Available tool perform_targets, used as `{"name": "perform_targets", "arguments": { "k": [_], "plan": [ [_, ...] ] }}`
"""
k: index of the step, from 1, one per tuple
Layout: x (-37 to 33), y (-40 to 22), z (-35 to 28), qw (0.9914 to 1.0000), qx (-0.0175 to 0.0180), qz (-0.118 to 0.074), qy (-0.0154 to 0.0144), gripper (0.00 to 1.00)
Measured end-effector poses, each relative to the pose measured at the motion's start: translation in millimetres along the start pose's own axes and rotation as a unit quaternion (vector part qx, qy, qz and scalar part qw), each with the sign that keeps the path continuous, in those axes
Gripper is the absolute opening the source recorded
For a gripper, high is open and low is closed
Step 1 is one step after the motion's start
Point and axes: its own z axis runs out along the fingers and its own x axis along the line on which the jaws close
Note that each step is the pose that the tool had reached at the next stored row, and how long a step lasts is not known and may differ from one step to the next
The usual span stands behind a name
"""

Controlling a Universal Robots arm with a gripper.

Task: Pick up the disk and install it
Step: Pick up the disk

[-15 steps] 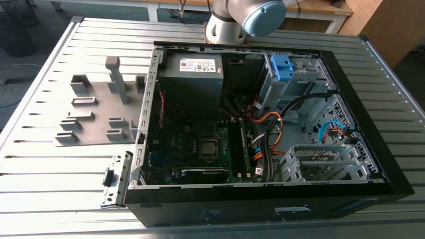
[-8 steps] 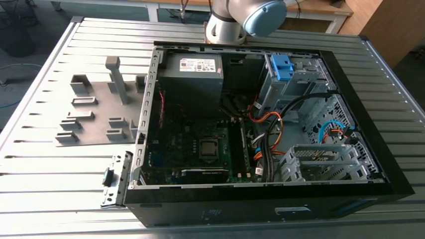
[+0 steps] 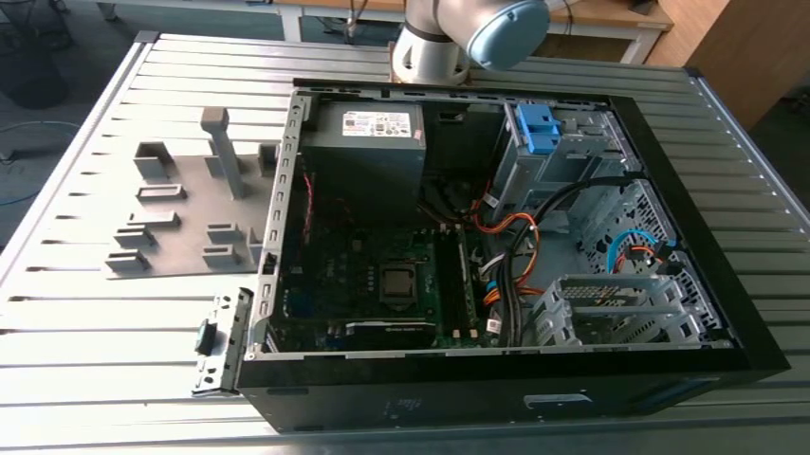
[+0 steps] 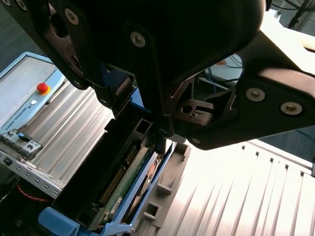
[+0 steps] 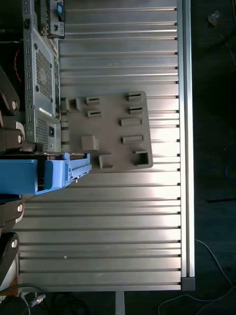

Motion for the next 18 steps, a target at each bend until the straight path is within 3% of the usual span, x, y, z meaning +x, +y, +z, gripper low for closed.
{"name": "perform_targets", "arguments": {
  "k": [18],
  "plan": [
    [-1.8, -46.9, 3.0, 1.00000, -0.0019, 0.000, 0.0001, 0.36]
  ]
}}
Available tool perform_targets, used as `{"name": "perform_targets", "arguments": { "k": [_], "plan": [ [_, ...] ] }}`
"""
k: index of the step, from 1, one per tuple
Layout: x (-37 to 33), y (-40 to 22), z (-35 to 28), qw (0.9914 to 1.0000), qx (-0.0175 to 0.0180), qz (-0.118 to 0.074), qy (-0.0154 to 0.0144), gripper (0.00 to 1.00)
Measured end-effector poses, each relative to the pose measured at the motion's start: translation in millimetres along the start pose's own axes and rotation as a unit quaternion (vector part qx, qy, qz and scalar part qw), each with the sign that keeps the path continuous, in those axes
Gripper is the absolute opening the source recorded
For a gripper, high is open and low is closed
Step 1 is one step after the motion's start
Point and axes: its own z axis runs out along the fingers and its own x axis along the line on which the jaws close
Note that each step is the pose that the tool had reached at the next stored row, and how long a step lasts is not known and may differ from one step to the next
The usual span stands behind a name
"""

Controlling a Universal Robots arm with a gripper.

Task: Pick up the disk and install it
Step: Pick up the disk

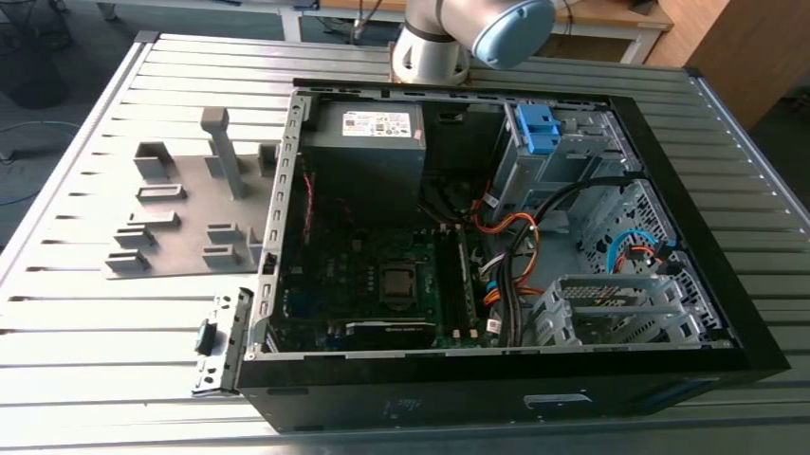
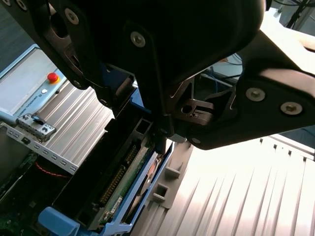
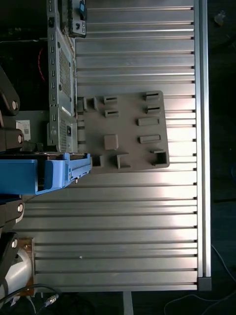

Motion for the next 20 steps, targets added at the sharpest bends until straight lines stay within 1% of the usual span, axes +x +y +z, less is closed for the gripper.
{"name": "perform_targets", "arguments": {
  "k": [20],
  "plan": [
    [-1.7, -46.4, 2.9, 1.00000, -0.0017, 0.000, 0.0001, 0.36]
  ]
}}
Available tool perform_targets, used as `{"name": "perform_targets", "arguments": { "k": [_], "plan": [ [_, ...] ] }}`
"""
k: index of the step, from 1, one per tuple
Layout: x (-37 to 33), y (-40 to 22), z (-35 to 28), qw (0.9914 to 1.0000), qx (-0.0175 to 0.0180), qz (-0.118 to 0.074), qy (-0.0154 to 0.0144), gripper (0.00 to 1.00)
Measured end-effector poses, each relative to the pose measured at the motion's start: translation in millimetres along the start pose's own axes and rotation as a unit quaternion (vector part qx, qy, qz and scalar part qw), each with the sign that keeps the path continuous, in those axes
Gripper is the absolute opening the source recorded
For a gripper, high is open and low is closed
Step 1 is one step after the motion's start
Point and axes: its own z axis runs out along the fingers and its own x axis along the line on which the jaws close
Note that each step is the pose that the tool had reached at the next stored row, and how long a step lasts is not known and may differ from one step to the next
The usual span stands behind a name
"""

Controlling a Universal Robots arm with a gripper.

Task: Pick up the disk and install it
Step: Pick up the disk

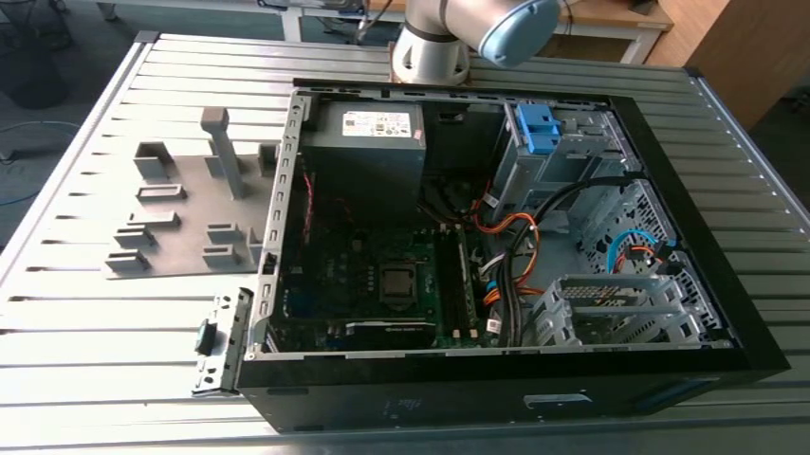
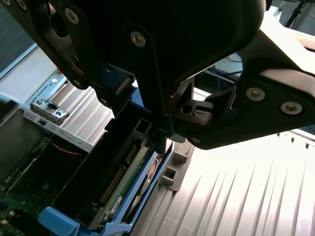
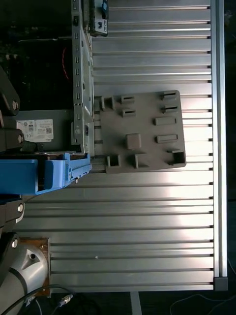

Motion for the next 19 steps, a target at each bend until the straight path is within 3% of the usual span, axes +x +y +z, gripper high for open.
{"name": "perform_targets", "arguments": {
  "k": [19],
  "plan": [
    [-1.7, -44.2, 2.3, 1.00000, -0.0016, 0.000, 0.0000, 0.36]
  ]
}}
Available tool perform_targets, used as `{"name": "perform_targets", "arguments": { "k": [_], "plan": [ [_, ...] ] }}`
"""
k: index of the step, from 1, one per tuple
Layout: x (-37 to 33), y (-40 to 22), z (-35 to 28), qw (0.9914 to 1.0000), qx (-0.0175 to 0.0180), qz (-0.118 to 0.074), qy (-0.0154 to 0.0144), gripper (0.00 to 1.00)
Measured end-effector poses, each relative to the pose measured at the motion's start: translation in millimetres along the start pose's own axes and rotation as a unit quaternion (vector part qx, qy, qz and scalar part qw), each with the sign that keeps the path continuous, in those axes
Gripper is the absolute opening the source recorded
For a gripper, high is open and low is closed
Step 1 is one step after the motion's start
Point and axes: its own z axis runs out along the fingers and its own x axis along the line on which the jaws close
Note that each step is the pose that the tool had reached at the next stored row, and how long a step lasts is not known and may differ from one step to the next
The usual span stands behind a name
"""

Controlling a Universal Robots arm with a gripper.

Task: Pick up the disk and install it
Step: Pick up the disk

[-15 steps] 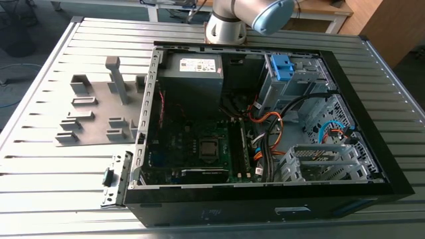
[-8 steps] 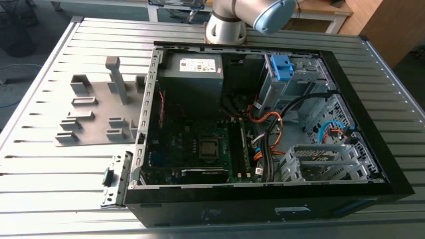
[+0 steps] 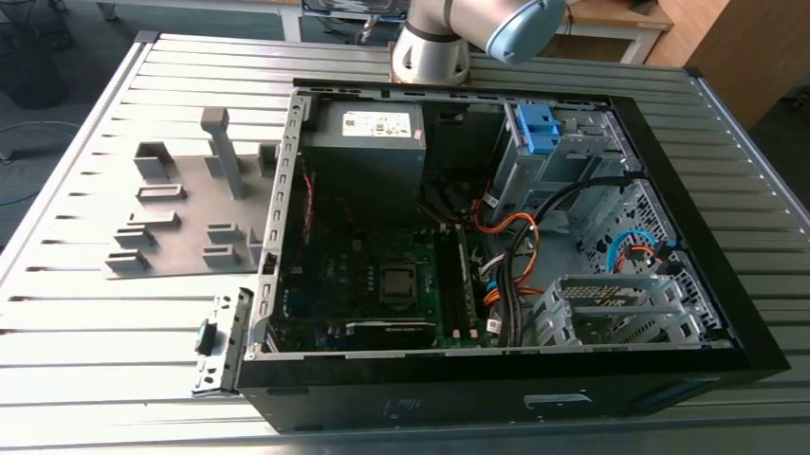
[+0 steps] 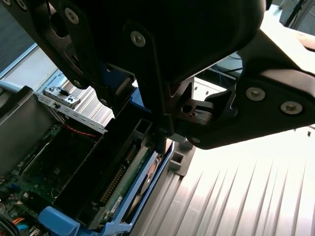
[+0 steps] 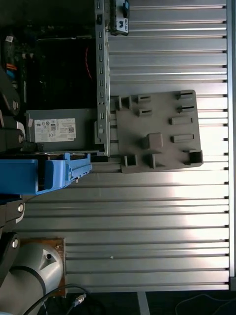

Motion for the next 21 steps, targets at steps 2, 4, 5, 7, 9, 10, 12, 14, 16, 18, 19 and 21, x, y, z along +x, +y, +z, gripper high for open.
{"name": "perform_targets", "arguments": {
  "k": [2, 4, 5, 7, 9, 10, 12, 14, 16, 18, 19, 21],
  "plan": [
    [-0.2, -4.7, 0.2, 1.00000, -0.0002, 0.000, 0.0000, 0.36],
    [-0.4, -9.6, 0.4, 1.00000, -0.0004, 0.000, 0.0000, 0.36],
    [-0.4, -12.4, 0.6, 1.00000, -0.0005, 0.000, 0.0000, 0.36],
    [-0.6, -17.4, 0.8, 1.00000, -0.0007, 0.000, 0.0000, 0.36],
    [-0.8, -22.8, 1.0, 1.00000, -0.0010, 0.000, 0.0001, 0.36],
    [-1.0, -25.3, 1.1, 1.00000, -0.0011, 0.000, 0.0000, 0.36],
    [-1.1, -30.3, 1.3, 1.00000, -0.0013, 0.000, 0.0001, 0.36],
    [-1.3, -35.3, 1.6, 1.00000, -0.0015, 0.000, 0.0000, 0.36],
    [-1.5, -40.3, 1.9, 1.00000, -0.0018, 0.000, 0.0001, 0.36],
    [-1.7, -44.8, 2.4, 1.00000, -0.0021, 0.000, 0.0001, 0.36],
    [-1.7, -46.8, 2.6, 1.00000, -0.0022, 0.000, 0.0001, 0.36],
    [-1.9, -51.0, 3.1, 1.00000, -0.0024, 0.000, 0.0001, 0.36]
  ]
}}
